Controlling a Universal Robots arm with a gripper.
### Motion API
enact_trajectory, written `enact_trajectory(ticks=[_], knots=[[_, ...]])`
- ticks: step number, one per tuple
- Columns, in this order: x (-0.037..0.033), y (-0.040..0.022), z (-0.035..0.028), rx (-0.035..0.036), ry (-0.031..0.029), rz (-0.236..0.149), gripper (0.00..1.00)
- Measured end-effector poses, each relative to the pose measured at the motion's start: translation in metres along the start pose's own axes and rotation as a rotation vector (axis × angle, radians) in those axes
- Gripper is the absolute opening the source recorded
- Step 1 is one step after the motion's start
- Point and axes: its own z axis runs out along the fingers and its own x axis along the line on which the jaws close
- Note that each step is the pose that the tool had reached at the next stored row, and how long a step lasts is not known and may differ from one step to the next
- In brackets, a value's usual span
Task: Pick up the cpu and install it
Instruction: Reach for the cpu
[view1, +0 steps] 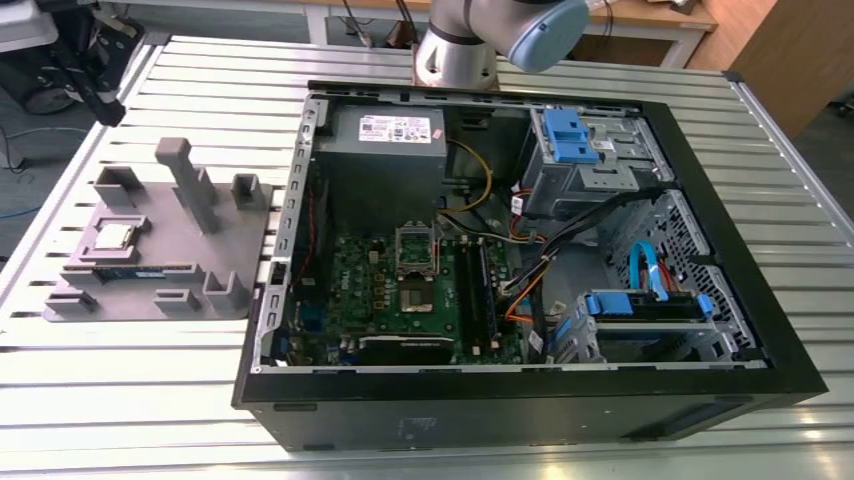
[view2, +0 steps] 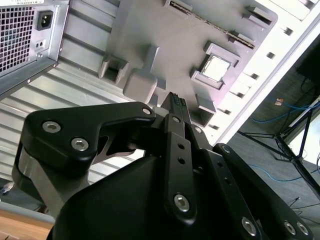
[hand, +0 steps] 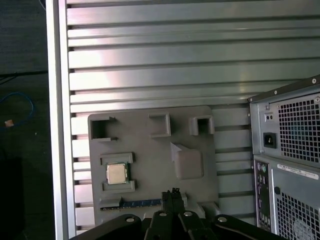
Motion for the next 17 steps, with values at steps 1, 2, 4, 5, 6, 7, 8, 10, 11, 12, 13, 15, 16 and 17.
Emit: enact_trajectory(ticks=[1,2,4,5,6,7,8,10,11,12,13,15,16,17], knots=[[0.0007,-0.0002,0.0008,0.0001,0.0000,0.000,0.11],[0.0015,-0.0004,0.0017,0.0001,0.0001,0.000,0.11],[0.0031,-0.0009,0.0038,0.0001,0.0001,0.000,0.11],[0.0037,-0.0011,0.0049,0.0000,0.0000,0.000,0.11],[0.0043,-0.0013,0.0059,0.0000,0.0000,0.000,0.11],[0.0049,-0.0015,0.0070,0.0000,-0.0001,0.000,0.11],[0.0055,-0.0017,0.0080,0.0000,-0.0001,0.000,0.11],[0.0064,-0.0022,0.0102,0.0000,0.0000,0.000,0.11],[0.0069,-0.0024,0.0113,0.0001,0.0001,0.000,0.11],[0.0074,-0.0025,0.0124,0.0000,0.0000,0.000,0.11],[0.0079,-0.0026,0.0134,0.0000,-0.0001,0.000,0.11],[0.0088,-0.0029,0.0149,0.0001,0.0001,0.000,0.11],[0.0092,-0.0030,0.0156,0.0001,0.0001,0.000,0.11],[0.0097,-0.0030,0.0163,0.0001,0.0001,0.000,0.11]])
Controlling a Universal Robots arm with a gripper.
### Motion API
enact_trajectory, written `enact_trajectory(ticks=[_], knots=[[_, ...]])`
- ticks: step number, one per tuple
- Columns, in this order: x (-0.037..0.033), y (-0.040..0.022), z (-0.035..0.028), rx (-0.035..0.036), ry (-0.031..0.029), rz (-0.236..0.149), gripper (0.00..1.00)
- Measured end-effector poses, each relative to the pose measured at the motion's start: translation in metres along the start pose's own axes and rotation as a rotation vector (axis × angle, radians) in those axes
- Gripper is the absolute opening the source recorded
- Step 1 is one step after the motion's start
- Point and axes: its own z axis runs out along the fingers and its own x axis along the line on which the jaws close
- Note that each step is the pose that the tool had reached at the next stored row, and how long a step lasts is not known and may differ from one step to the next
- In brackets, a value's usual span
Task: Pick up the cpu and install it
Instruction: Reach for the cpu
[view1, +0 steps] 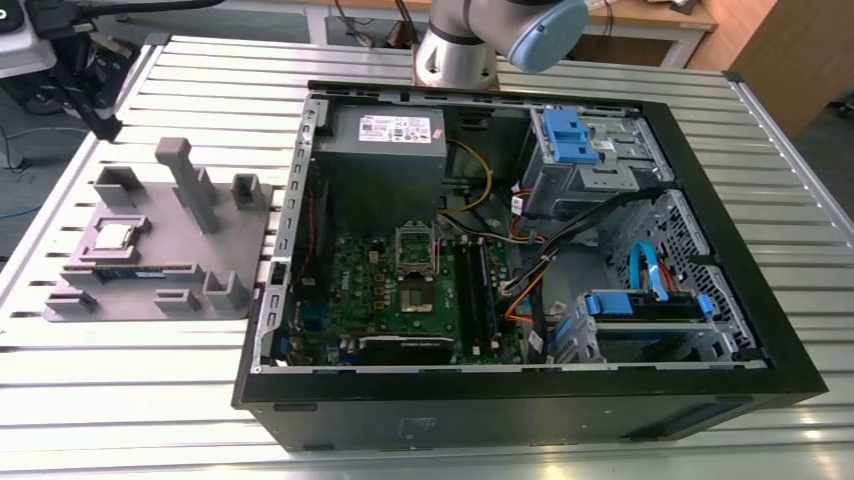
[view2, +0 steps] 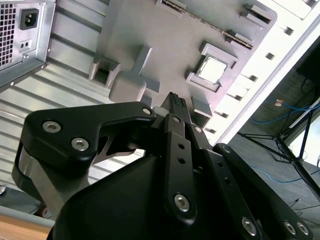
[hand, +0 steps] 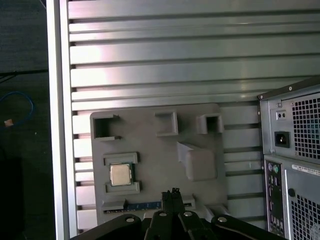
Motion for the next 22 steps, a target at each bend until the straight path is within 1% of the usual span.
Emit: enact_trajectory(ticks=[18,22], knots=[[0.0110,-0.0014,0.0100,0.0000,0.0000,0.000,0.11],[0.0120,-0.0015,0.0108,0.0000,0.0000,0.000,0.11]])
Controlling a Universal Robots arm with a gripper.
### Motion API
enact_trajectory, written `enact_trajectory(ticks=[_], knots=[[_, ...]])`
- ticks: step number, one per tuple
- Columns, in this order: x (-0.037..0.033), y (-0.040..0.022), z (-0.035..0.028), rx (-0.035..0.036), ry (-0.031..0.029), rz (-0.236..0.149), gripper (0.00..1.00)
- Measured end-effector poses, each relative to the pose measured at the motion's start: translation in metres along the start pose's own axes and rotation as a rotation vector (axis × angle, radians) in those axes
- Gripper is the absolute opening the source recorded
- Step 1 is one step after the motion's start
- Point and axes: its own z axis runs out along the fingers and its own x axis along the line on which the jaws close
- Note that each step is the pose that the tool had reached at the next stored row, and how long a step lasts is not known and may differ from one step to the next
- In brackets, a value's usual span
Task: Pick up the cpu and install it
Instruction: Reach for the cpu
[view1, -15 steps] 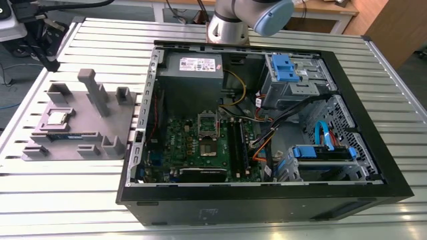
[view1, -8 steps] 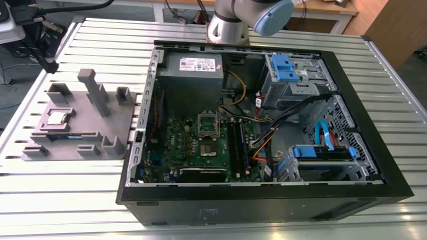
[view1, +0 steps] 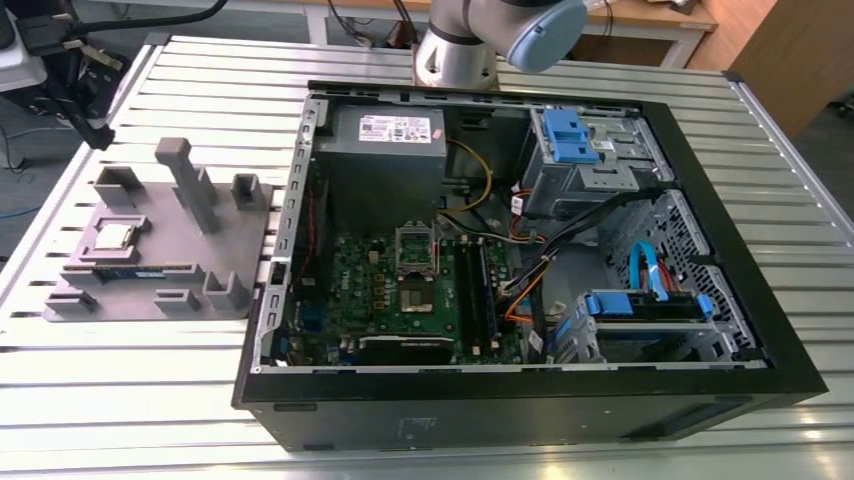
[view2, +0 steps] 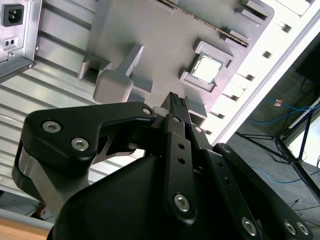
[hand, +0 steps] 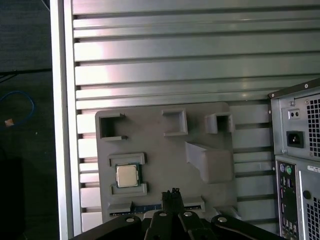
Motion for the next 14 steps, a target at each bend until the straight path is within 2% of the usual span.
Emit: enact_trajectory(ticks=[8,14], knots=[[0.0001,0.0000,0.0007,-0.0001,-0.0002,0.000,0.11],[0.0014,-0.0007,0.0056,0.0000,0.0000,0.000,0.11]])
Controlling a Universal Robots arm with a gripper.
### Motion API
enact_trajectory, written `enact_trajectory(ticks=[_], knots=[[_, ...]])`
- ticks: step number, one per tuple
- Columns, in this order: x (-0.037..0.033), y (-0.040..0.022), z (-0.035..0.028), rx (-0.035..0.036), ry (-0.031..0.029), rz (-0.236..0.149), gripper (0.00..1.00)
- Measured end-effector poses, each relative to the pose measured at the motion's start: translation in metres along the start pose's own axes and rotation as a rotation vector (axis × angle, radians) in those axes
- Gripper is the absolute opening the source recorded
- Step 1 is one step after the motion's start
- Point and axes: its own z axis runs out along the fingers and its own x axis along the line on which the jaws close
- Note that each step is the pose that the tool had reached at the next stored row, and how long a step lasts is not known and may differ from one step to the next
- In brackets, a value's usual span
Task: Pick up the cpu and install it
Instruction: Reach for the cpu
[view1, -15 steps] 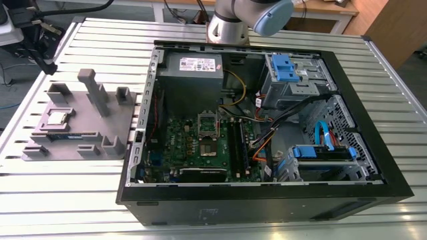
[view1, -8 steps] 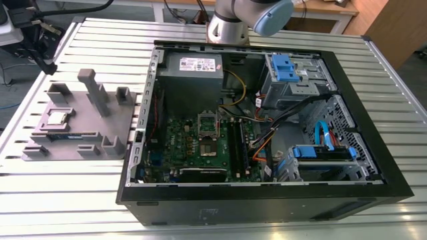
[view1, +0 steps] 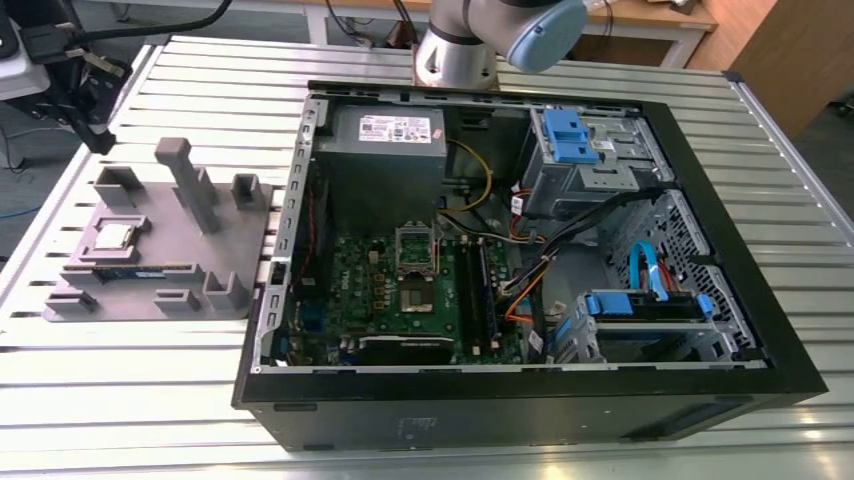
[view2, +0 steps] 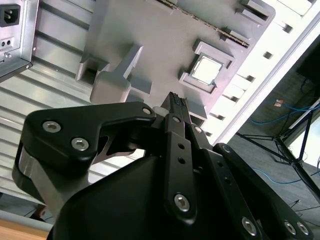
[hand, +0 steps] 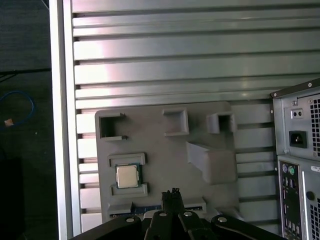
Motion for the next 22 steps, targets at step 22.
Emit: enact_trajectory(ticks=[22], knots=[[0.0030,-0.0013,0.0155,0.0007,0.0092,0.000,0.11]])
